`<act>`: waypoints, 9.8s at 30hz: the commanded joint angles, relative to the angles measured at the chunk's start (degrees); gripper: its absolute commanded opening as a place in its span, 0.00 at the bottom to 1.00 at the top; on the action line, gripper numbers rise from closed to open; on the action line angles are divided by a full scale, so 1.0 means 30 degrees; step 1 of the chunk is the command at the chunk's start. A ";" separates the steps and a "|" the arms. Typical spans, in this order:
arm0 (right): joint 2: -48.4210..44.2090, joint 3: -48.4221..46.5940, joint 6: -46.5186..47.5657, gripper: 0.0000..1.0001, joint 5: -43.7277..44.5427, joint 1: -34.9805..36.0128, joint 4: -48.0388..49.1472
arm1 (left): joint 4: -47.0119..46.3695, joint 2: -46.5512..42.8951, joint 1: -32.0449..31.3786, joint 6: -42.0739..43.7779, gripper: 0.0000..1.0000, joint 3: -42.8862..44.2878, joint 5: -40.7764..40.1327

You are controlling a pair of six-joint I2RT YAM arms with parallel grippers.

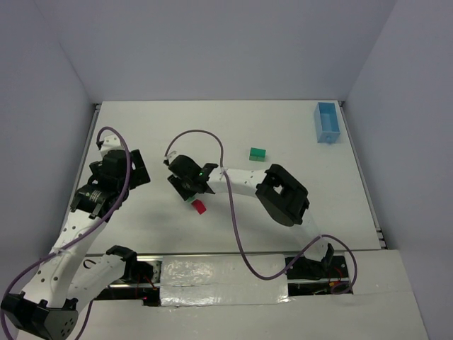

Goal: Build the wood block tower

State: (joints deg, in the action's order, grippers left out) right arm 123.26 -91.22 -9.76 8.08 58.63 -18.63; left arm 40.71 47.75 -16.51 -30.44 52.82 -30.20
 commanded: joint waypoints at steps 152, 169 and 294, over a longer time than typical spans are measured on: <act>-0.9448 0.8816 -0.5742 0.05 0.7884 -0.8791 0.4248 | -0.1909 -0.5045 -0.0531 0.1209 1.00 -0.0350 0.1069; -0.7396 0.6676 -0.4277 0.14 0.7006 -0.9876 0.2958 | -0.2202 -0.4431 -0.0502 0.1473 0.99 -0.0614 0.2272; -0.7162 0.6911 -0.3251 0.73 0.5775 -1.0403 0.2373 | -0.2320 -0.3874 -0.0502 0.1707 1.00 -0.0672 0.2770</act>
State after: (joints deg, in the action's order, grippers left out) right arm 103.53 -70.06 -19.75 24.77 27.55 -12.08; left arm 35.97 35.92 -18.06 -26.87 50.85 -22.20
